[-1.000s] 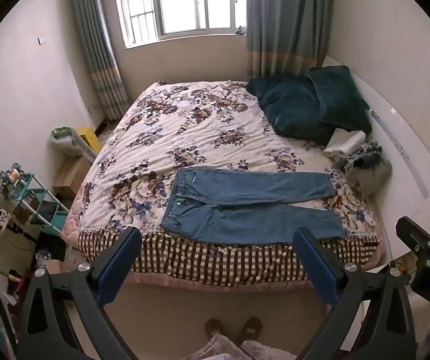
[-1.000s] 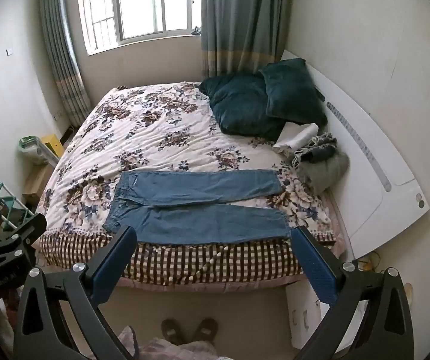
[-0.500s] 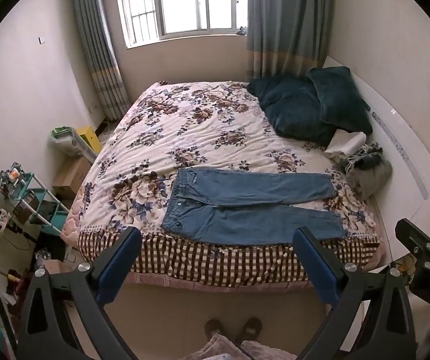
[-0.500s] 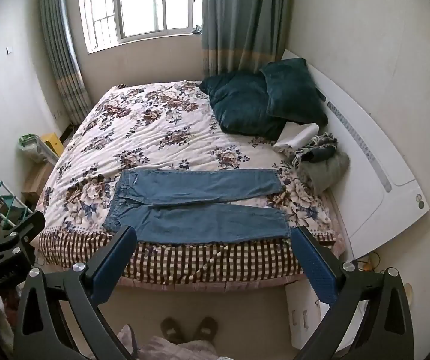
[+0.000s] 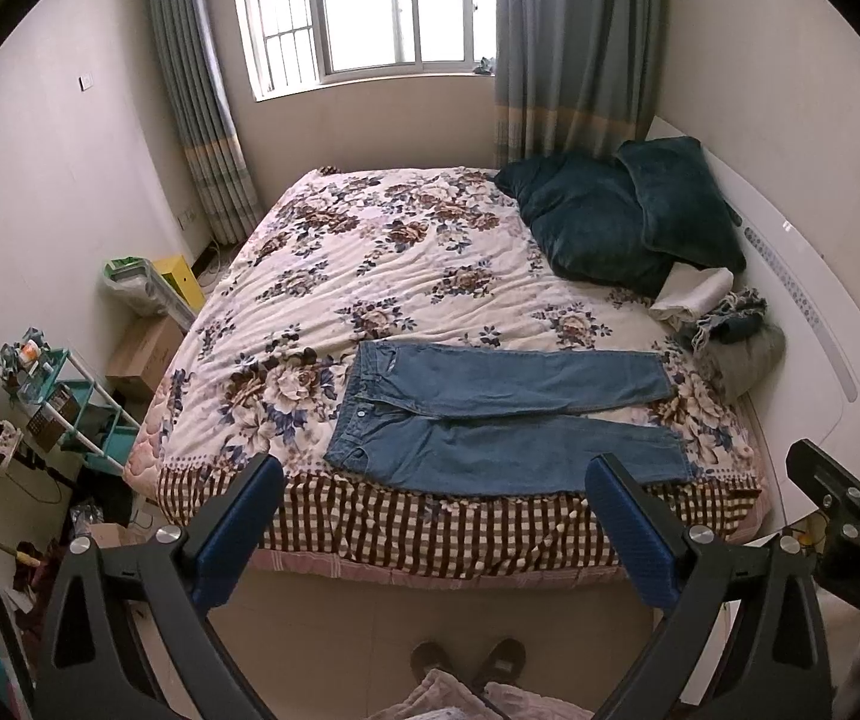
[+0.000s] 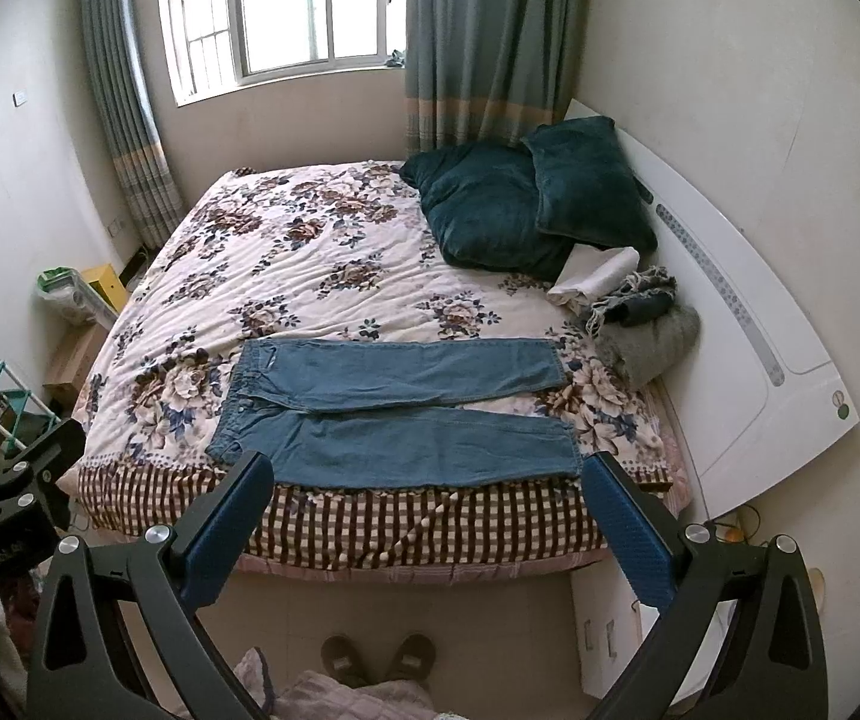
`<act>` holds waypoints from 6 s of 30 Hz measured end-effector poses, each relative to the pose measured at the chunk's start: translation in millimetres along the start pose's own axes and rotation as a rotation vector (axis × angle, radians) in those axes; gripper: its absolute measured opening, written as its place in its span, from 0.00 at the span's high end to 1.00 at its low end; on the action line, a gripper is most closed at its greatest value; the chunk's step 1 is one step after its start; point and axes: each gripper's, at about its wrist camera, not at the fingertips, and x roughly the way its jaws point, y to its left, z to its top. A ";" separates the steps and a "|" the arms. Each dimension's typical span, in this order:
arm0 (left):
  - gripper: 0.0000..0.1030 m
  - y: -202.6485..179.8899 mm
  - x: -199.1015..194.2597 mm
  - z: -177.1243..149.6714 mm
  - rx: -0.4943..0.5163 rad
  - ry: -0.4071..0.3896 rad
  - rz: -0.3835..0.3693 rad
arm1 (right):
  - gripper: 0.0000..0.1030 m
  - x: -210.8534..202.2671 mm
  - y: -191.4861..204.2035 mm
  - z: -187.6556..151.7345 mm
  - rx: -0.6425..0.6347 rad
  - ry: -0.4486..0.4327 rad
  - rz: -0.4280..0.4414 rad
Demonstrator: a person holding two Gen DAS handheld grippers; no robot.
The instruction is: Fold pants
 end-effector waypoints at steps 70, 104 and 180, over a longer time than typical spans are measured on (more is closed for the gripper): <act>0.00 -49.6 125.7 20.4 -0.047 0.111 0.106 | 0.00 172.8 -38.7 24.5 0.032 0.095 0.000; 0.00 -94.7 715.7 116.4 0.428 0.545 0.104 | 0.00 845.8 20.5 151.2 -0.211 0.574 -0.100; 0.12 -54.2 586.0 -140.7 -0.095 0.506 0.129 | 0.08 745.6 -77.3 -52.8 0.135 0.681 0.108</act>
